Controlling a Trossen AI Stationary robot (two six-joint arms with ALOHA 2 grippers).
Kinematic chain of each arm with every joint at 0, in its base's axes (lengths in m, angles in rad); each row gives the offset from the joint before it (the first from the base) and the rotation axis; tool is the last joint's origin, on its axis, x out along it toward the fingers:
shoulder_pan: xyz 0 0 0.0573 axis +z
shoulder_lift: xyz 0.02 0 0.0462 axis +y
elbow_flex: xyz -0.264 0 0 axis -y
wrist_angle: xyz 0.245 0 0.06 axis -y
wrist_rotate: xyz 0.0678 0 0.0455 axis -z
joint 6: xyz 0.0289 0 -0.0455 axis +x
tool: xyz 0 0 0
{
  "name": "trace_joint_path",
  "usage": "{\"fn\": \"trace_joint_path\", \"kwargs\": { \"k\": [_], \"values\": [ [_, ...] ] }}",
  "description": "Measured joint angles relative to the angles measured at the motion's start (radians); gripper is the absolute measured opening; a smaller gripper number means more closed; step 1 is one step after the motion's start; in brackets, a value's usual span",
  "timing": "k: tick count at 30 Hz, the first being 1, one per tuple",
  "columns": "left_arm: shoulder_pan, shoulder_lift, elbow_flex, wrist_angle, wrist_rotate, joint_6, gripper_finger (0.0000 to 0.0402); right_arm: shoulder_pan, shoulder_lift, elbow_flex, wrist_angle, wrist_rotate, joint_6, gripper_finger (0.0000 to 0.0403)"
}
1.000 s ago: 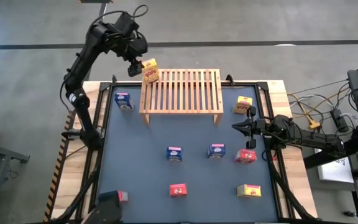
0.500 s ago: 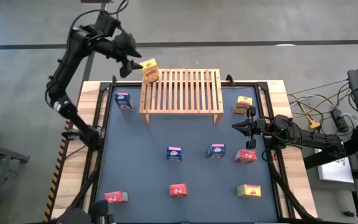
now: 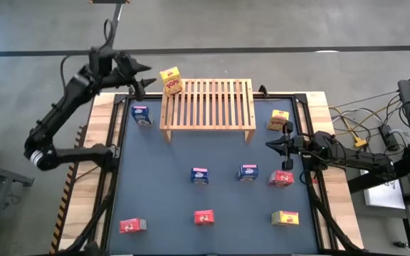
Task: Stack cereal on shelf
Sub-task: Put the middle left yellow cereal box on the shelf
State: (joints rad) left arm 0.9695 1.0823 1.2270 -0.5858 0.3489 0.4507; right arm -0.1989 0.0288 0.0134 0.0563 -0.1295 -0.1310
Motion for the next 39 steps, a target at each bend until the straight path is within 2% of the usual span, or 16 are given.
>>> {"fn": "trace_joint_path", "kwargs": {
  "k": [7, 13, 24, 34, 39],
  "values": [
    [0.001, -0.123, -0.322, 0.341, 0.0, -0.066, 0.0214, 0.0, 0.0, 0.0, 0.0, 0.0, 0.0, 0.0013],
    [0.001, -0.143, -0.455, 0.527, -0.002, -0.104, 0.0214, 0.0, 0.0, 0.0, 0.0, 0.0, 0.0, 0.0013],
    [0.003, -0.095, -0.472, 0.553, -0.036, -0.147, 0.0221, 0.0, 0.0, 0.0, 0.0, 0.0, 0.0, 0.0013],
    [0.018, -0.072, -0.471, 0.553, -0.036, -0.137, 0.0298, 0.0, 0.0, 0.0, 0.0, 0.0, 0.0, 0.0013],
    [0.033, -0.037, -0.471, 0.553, -0.035, -0.145, 0.0313, 0.0, 0.0, 0.0, 0.0, 0.0, 0.0, 0.0013]
  ]
}}
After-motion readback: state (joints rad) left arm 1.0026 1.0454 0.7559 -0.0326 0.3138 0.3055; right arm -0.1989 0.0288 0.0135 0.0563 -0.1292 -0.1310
